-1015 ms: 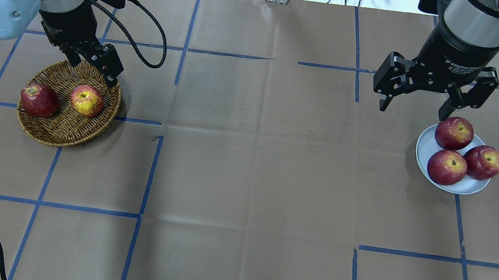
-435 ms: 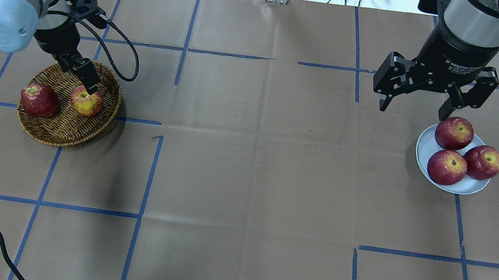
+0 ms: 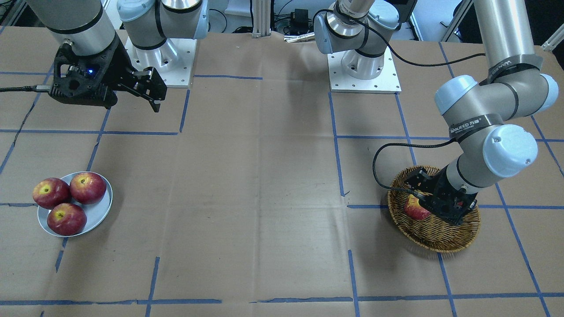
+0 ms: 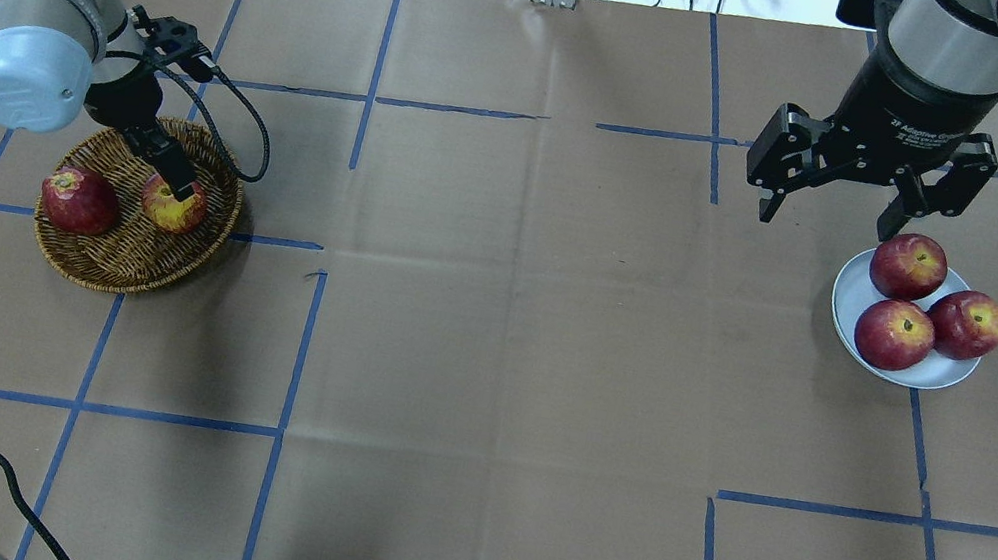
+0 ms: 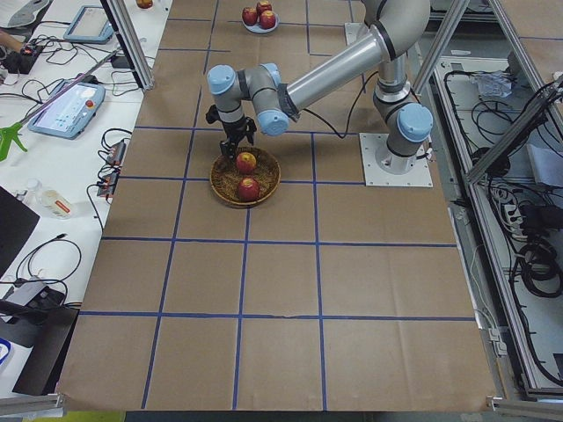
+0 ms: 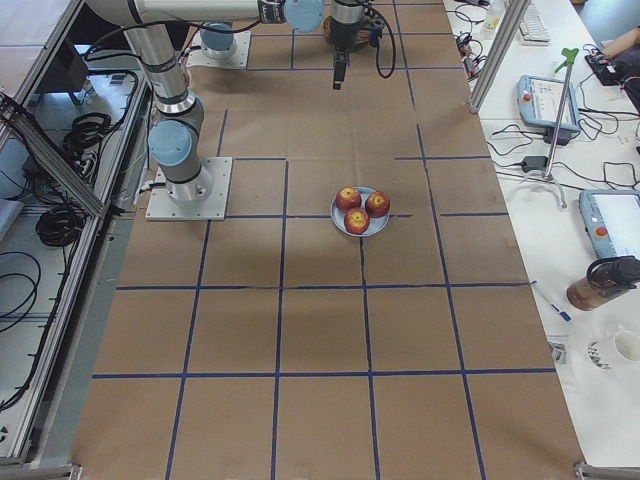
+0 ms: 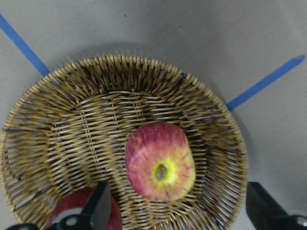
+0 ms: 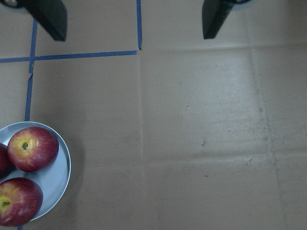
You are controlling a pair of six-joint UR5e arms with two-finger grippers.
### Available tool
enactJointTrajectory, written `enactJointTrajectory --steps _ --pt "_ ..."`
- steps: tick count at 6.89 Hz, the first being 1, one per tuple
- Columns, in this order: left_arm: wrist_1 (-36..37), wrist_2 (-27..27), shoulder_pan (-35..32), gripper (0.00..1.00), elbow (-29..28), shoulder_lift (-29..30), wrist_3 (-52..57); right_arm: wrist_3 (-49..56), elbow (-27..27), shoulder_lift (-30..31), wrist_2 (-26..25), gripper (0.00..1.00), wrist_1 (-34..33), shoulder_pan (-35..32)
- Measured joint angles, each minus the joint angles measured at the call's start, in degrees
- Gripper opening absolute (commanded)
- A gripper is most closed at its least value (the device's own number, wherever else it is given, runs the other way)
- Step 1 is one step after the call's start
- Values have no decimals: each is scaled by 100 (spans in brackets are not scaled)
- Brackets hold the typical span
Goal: Transfer apple from basket to plate
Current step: 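Close the left gripper around the yellow-red apple in the basket, then lift the apple with the left gripper and carry it toward the table center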
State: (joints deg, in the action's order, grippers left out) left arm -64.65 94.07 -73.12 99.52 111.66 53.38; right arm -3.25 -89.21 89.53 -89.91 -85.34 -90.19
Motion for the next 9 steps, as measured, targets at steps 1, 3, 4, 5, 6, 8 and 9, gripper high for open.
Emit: enactJointTrajectory --steps 1,3,4,5,6,8,9 --pt "92 -1 62 99 85 57 12 0 0 1 0 100 0 -3" --pt "171 -2 100 99 144 156 -2 0 0 3 0 100 0 -2" --pt "229 -5 102 99 145 234 -13 0 -2 3 0 100 0 0" --pt "266 -8 105 98 150 303 -18 0 -3 3 0 100 0 0" --pt "279 -12 105 94 151 352 -19 0 -2 3 0 100 0 -2" --pt "300 -19 105 55 136 459 -20 0 0 3 0 100 0 -1" --pt "307 -19 105 36 129 487 -18 0 0 3 0 100 0 -2"
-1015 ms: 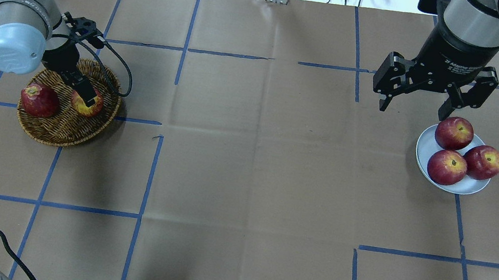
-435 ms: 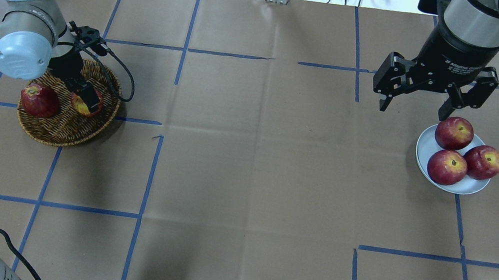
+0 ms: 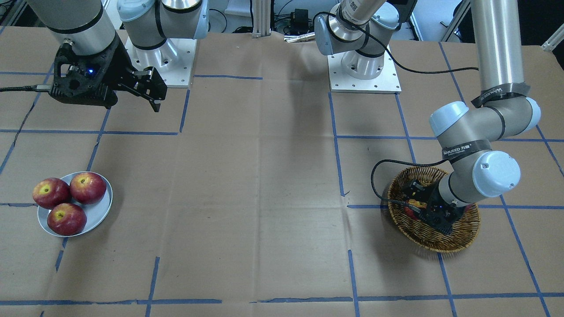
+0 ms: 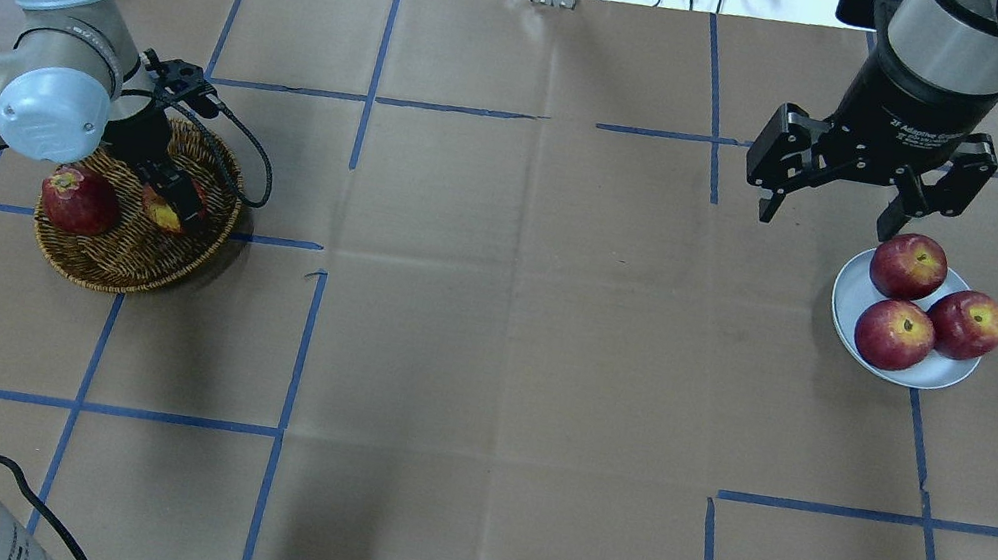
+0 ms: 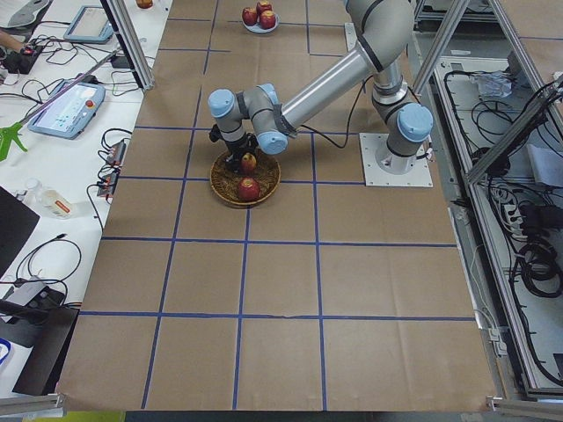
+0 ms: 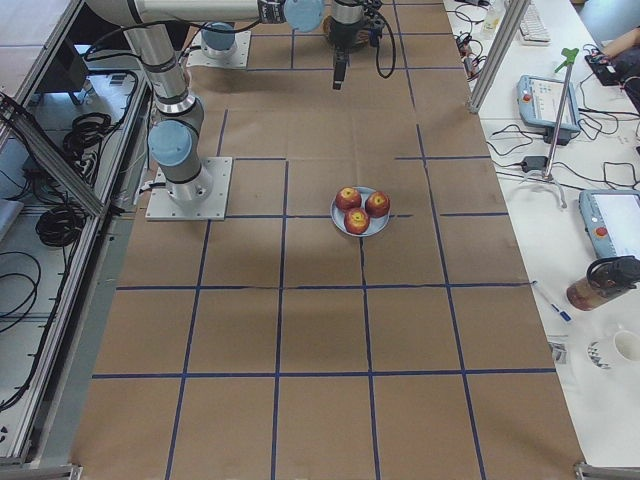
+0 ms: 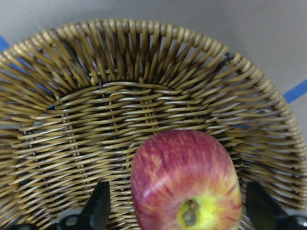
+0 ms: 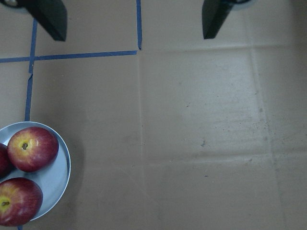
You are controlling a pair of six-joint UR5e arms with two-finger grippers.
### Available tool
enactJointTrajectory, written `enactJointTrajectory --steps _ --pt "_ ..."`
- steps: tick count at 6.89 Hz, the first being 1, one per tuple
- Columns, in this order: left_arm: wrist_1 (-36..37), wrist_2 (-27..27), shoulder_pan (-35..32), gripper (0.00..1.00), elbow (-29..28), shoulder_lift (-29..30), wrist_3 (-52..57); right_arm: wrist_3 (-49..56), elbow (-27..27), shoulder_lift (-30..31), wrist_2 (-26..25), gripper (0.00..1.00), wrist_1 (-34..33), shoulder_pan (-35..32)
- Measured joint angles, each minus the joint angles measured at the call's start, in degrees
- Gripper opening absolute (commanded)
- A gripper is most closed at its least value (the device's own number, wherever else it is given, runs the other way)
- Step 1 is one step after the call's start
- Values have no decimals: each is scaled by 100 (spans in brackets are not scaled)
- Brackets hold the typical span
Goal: Transfer apple from basket to plate
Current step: 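Lift the apple with the left gripper and carry it toward the table center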
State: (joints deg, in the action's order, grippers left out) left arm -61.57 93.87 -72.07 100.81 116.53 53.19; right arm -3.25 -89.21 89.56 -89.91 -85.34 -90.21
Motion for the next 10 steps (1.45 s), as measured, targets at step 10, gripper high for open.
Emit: enactJointTrajectory --steps 10 --pt "-489 -290 -2898 31 -301 -754 -4991 15 -7 -5 0 100 0 -2"
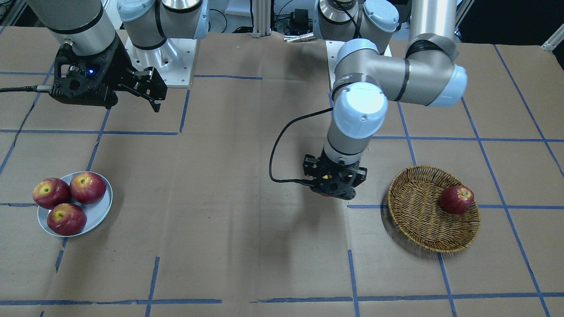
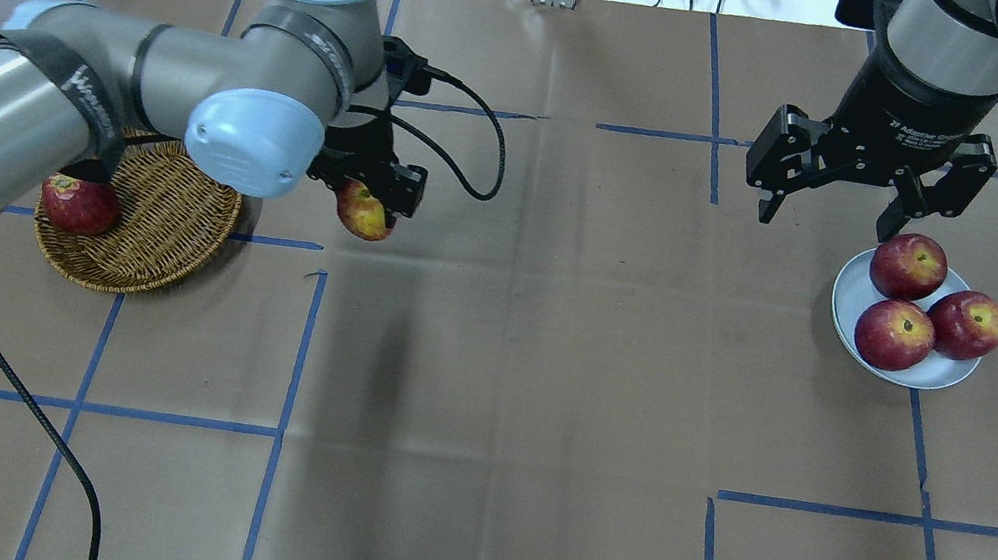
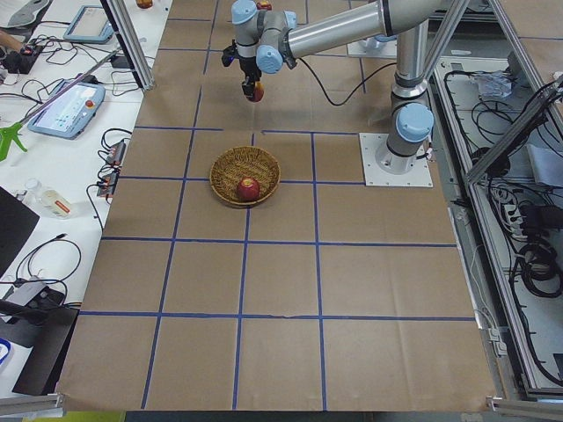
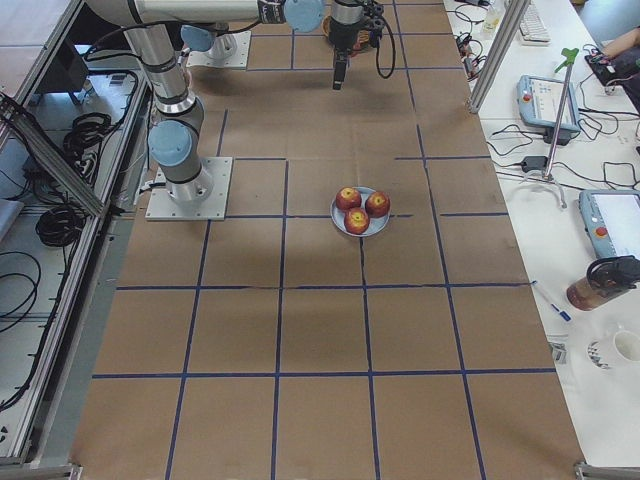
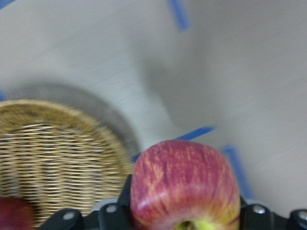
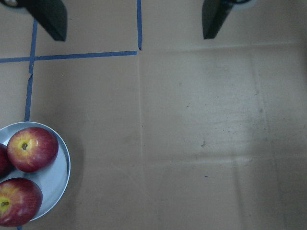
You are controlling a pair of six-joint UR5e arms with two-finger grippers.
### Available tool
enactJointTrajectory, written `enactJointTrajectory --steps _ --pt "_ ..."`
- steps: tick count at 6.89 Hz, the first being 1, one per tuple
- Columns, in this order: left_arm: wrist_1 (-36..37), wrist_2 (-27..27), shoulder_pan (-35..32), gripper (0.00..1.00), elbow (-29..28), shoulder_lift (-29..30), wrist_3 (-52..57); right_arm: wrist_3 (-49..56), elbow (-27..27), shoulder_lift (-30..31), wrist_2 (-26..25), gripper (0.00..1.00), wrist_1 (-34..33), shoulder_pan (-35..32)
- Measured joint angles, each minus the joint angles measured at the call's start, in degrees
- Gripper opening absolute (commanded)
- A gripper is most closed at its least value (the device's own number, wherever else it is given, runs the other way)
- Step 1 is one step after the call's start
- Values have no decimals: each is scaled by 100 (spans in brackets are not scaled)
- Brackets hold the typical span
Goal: Transfer apple from basket to plate
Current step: 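Lift the apple with the left gripper and carry it toward the table center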
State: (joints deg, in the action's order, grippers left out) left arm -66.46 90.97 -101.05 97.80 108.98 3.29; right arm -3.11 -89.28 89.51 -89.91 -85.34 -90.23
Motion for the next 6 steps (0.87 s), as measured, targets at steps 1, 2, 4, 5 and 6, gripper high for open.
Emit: enactJointTrajectory --steps 1,2,4,5,6 --pt "284 -161 -368 31 -44 273 -543 0 -1 0 0 100 0 -2" --pt "492 -243 -587 31 -152 531 -865 -1 -1 2 0 100 0 -2" --pt "612 -271 -821 31 -569 1030 -1104 -3 -1 0 0 100 0 -1" --pt "622 -194 -957 31 -748 1234 -1166 -5 -1 -2 0 100 0 -2" --pt "627 -106 -1047 32 -831 1355 -1186 -5 -1 -2 0 100 0 -3"
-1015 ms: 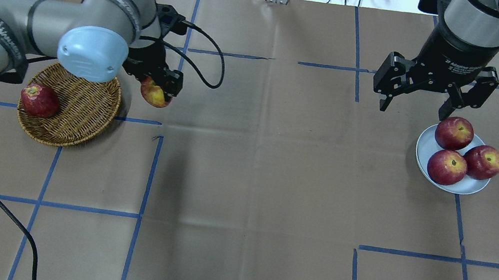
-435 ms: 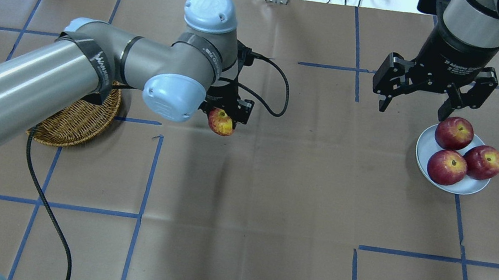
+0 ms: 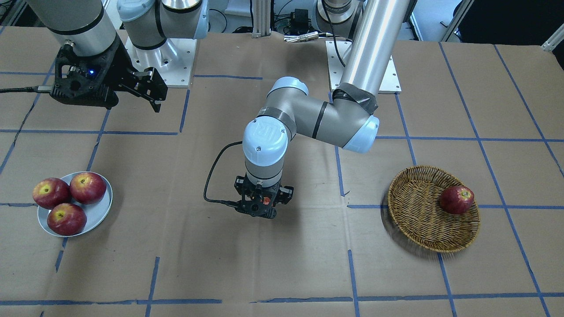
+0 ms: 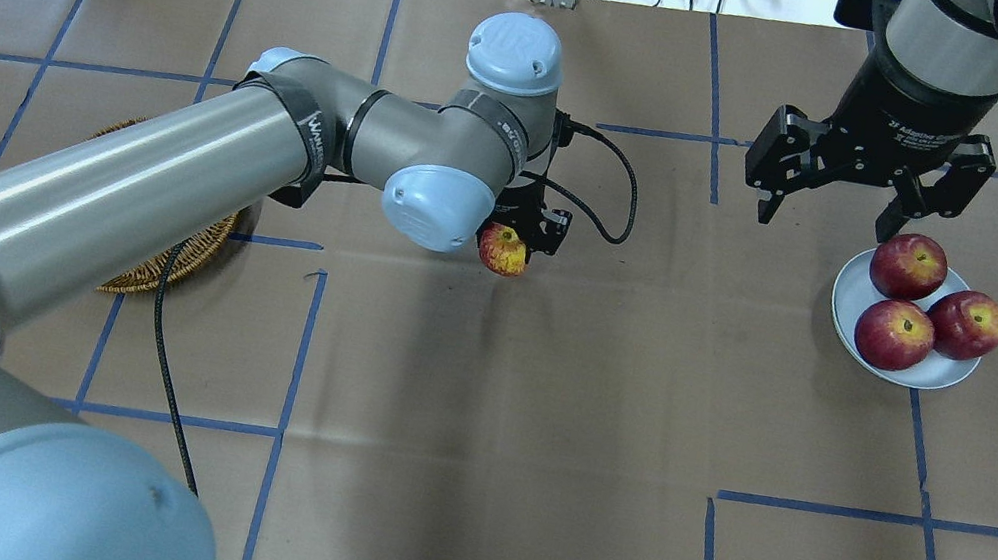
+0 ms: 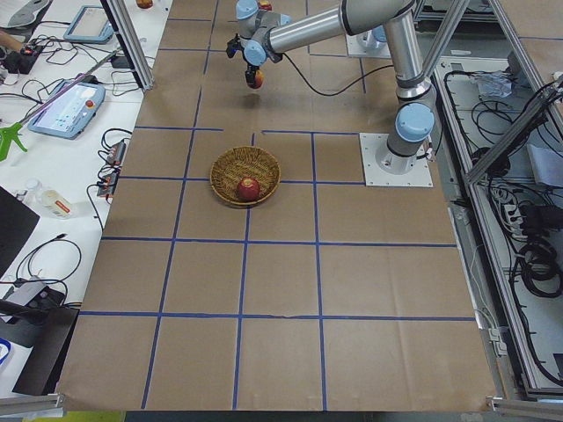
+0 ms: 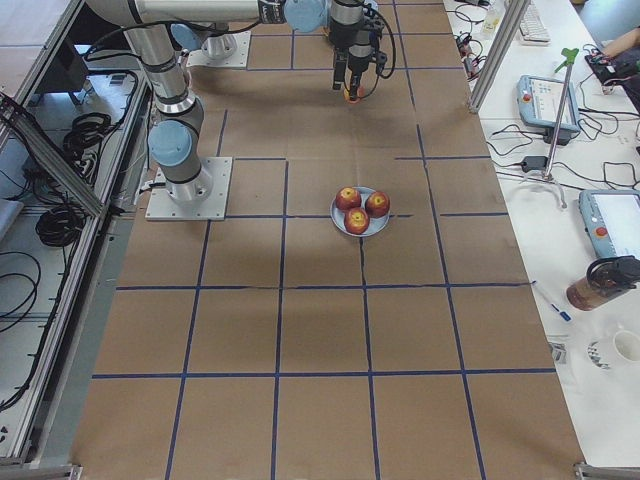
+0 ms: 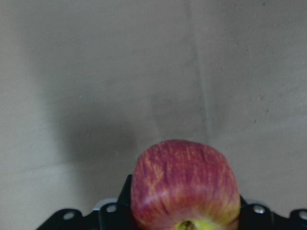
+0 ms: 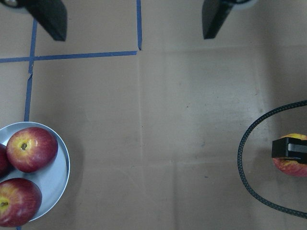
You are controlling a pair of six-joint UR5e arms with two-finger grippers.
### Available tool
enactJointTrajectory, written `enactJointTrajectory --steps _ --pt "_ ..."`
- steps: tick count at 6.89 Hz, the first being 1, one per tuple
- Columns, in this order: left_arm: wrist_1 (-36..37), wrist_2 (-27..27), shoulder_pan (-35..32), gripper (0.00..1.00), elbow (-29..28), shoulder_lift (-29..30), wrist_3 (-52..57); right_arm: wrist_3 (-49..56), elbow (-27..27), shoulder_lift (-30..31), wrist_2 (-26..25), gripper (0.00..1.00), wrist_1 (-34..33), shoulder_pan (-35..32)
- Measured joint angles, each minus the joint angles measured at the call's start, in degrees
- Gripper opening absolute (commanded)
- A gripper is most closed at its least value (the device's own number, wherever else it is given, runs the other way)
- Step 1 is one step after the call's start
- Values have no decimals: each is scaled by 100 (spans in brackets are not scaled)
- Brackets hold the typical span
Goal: Transfer apple from basket to plate
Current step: 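Lift the apple with the left gripper and carry it toward the table center, then lower the apple onto the table and open the left gripper, raising it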
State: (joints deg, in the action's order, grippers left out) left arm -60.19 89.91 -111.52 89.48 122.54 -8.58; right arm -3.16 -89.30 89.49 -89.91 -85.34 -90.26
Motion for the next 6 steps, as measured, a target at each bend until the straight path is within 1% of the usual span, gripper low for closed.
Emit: enactJointTrajectory --steps 2,3,6 --pt "2 26 -49 32 -1 90 14 13 1 4 0 100 0 2" --pt "5 25 -55 36 13 118 19 48 3 2 0 100 0 3" --pt "8 16 -63 63 -30 183 23 225 3 -1 14 100 0 21"
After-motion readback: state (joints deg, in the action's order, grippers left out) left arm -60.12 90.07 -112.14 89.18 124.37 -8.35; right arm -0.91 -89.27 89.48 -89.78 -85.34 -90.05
